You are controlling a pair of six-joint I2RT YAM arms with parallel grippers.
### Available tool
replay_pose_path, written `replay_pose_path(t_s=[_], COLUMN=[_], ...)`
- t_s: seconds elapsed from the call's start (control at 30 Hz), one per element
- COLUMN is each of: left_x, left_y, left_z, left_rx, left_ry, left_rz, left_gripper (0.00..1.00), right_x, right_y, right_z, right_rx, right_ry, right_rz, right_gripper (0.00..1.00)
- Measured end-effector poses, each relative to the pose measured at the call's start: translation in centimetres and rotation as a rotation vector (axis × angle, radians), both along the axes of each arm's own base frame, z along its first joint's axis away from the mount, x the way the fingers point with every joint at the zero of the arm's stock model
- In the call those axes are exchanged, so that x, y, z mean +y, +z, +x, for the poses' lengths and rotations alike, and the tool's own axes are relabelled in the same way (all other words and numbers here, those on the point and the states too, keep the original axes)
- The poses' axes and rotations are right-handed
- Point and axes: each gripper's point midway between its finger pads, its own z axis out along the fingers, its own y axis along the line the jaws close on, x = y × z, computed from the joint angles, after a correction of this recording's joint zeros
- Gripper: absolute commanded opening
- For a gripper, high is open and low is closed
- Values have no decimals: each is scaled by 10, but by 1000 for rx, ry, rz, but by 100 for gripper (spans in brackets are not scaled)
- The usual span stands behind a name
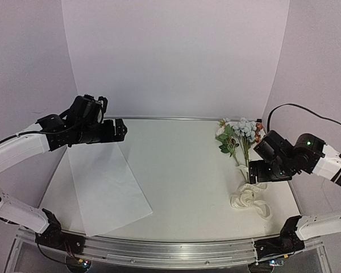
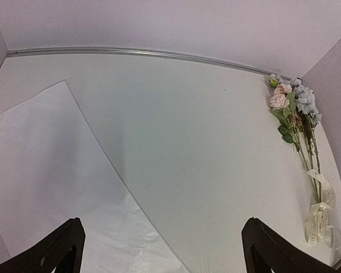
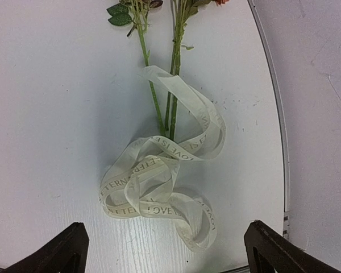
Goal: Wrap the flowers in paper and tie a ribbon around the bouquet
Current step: Move the folded wrapping paper to the corner of the board.
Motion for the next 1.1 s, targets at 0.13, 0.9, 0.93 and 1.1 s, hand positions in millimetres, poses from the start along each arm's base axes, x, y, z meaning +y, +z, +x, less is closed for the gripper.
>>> replay_pose_path(t_s=[0.13,0.9,0.93,1.1], left_x=[6,127,130,154], left_y=[6,-163,-171,-196], left_z=[-4,21,20,12], left_rx=[-16,368,384,442], left_ry=[9,457,475,570], left_rz=[-7,-14,-17,-45], left_gripper=[100,100,100,100], right_x=[0,56,59,77], right_y=[-1,-17,-19,-30], right_z=[-2,10,11,16], right_rx=[9,199,210,253], right_ry=[-19,90,99,134], right_rz=[15,54,55,73], right_gripper=[98,98,98,98])
